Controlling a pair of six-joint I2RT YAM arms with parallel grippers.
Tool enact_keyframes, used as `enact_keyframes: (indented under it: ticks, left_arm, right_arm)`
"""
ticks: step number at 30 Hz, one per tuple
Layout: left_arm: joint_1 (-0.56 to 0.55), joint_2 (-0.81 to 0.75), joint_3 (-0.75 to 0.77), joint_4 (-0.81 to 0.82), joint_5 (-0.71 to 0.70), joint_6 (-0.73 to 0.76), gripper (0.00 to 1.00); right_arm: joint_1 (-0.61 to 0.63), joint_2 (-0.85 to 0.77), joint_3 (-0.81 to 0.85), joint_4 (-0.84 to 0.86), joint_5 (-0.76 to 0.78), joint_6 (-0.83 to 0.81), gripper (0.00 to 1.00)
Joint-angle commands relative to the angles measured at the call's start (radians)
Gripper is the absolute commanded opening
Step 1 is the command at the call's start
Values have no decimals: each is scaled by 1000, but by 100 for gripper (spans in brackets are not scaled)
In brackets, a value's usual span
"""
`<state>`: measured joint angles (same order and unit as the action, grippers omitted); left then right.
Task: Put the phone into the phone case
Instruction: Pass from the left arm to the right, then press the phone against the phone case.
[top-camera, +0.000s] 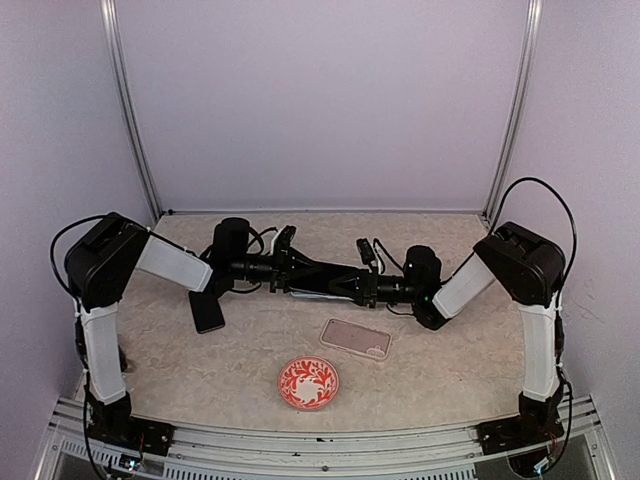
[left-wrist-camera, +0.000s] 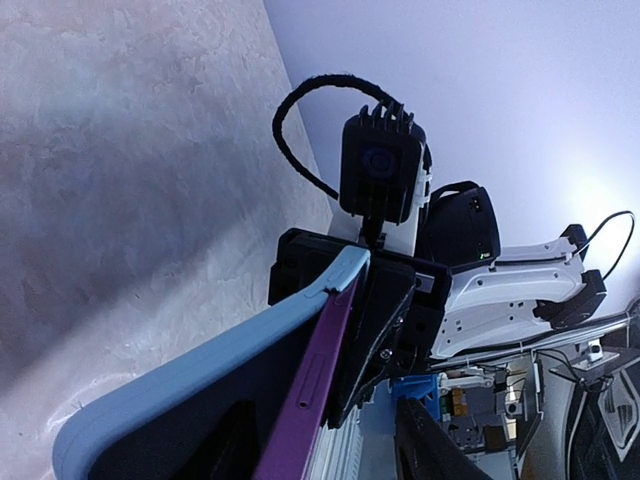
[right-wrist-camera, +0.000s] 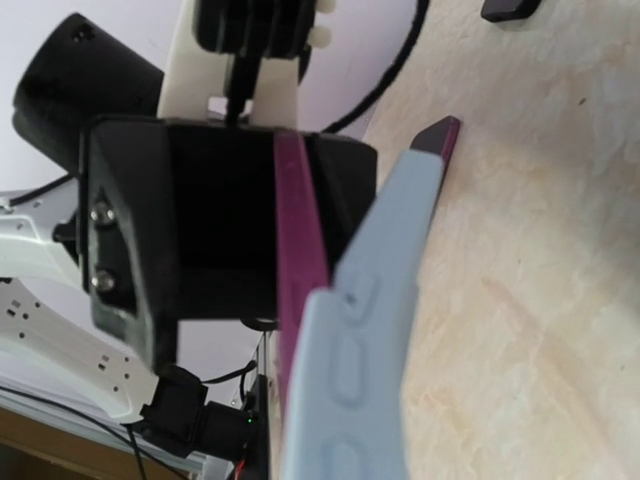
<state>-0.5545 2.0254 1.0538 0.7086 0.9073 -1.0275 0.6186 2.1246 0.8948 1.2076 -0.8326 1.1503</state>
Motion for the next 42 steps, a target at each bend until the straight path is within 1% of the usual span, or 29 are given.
enact_keyframes:
  ticks: [1,6,13,15,16,20,21,22,27,30,36,42]
  left_arm:
    - [57,-67,25,-190,-92,82,49]
    - [82,-125,39,-306,-127,163,52]
    - [102,-176,32,-422,-183,255,55]
    - [100,-180,19,-430,-188,266,57]
    - [99,-183,9,-422,-189,265,62]
    - [87,-188,-27,-377,-172,249,64]
    - [82,-191,-33,-362,-164,244,73]
    - [75,-194,-36,-352,-156,242,75]
    - [43,-216,-42,-324,-121,249,77]
    - [42,-234,-71,-248,-86,210,77]
    - [25,-262,-117,-128,-26,166,78]
    - [-3,-296,-153,-77,9,169,78]
  right_arm:
    - [-3,-9,-21,72,-35,-40,0]
    - [-3,-12,-22,76,-39,-41,0]
    - [-5,-35,-20,66,-69,-71,0]
    - [-5,-49,-18,58,-83,-92,0]
    - [-5,-57,-16,49,-91,-107,0]
    - [-6,-99,-13,-7,-121,-200,0]
    - [-5,-113,-12,-33,-127,-237,0]
    - [-5,-127,-11,-68,-131,-278,0]
    - [-5,-212,4,-284,-138,-501,0]
    - [-6,-245,7,-361,-148,-582,0]
    - [-5,-265,3,-389,-185,-635,0]
    - [-5,-271,9,-410,-218,-670,0]
